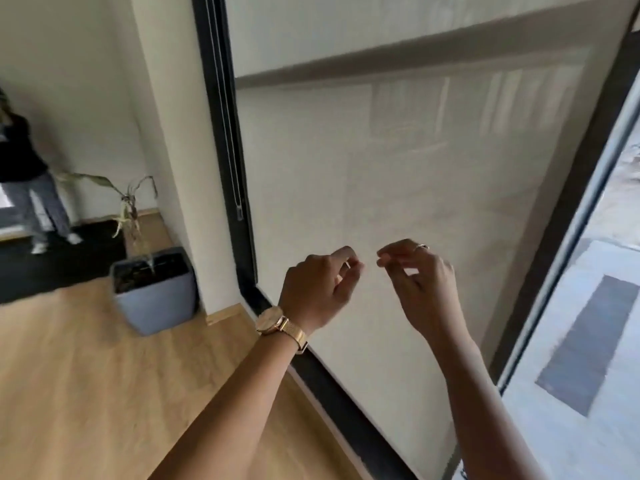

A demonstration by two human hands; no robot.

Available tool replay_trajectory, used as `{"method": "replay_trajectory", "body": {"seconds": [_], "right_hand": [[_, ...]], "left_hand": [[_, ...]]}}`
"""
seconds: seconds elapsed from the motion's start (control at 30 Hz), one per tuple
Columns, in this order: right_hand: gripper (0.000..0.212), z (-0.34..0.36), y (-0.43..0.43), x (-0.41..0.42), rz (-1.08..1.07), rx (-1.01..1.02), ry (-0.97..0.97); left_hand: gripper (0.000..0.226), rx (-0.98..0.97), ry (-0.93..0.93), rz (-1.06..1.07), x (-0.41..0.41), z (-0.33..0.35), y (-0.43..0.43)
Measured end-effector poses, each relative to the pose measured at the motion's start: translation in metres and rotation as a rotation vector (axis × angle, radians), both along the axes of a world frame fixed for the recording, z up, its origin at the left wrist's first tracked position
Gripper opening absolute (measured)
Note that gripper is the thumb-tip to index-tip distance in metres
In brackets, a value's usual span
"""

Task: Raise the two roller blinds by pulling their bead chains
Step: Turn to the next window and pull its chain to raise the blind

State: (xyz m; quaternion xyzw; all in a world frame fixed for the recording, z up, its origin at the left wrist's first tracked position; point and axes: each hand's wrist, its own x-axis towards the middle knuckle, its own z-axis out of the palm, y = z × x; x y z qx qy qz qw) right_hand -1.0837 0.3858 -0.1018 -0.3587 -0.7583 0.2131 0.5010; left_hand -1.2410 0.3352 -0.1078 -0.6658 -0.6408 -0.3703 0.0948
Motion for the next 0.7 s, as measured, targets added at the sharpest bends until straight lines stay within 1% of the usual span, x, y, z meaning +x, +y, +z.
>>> {"method": "replay_trajectory", "body": {"seconds": [0.13,0.17,0.23,0.27,0.3,0.37,0.47,0.6,0.7], "right_hand": [[0.011,0.007,0.051,-0.112,0.109,0.044,0.063],[0.011,0.005,0.066,-0.141,0.146,0.037,0.069],[0.014,-0.001,0.097,-0.199,0.209,0.033,0.08],[0.018,-0.004,0.115,-0.227,0.233,0.035,0.086],[0.022,-0.007,0.129,-0.251,0.259,0.032,0.09],[0.025,-0.014,0.163,-0.309,0.308,0.035,0.089],[0.031,-0.014,0.208,-0.391,0.324,0.014,0.115],[0.021,0.005,0.273,-0.498,0.306,-0.045,0.172],[0.022,0.018,0.314,-0.563,0.277,-0.032,0.172]], "left_hand": [[0.023,0.029,-0.046,0.079,-0.106,-0.005,0.041],[0.019,0.02,-0.115,0.081,-0.134,-0.008,0.052],[0.017,-0.018,-0.358,0.039,-0.191,-0.017,0.076],[0.018,-0.024,-0.468,0.027,-0.221,-0.02,0.089],[0.021,-0.012,-0.53,0.023,-0.247,-0.022,0.1],[0.026,0.028,-0.57,0.026,-0.307,-0.026,0.129],[0.027,0.048,-0.587,0.018,-0.393,-0.02,0.173],[0.029,0.072,-0.577,0.013,-0.505,0.009,0.245],[0.031,0.115,-0.549,0.014,-0.564,0.03,0.299]]}}
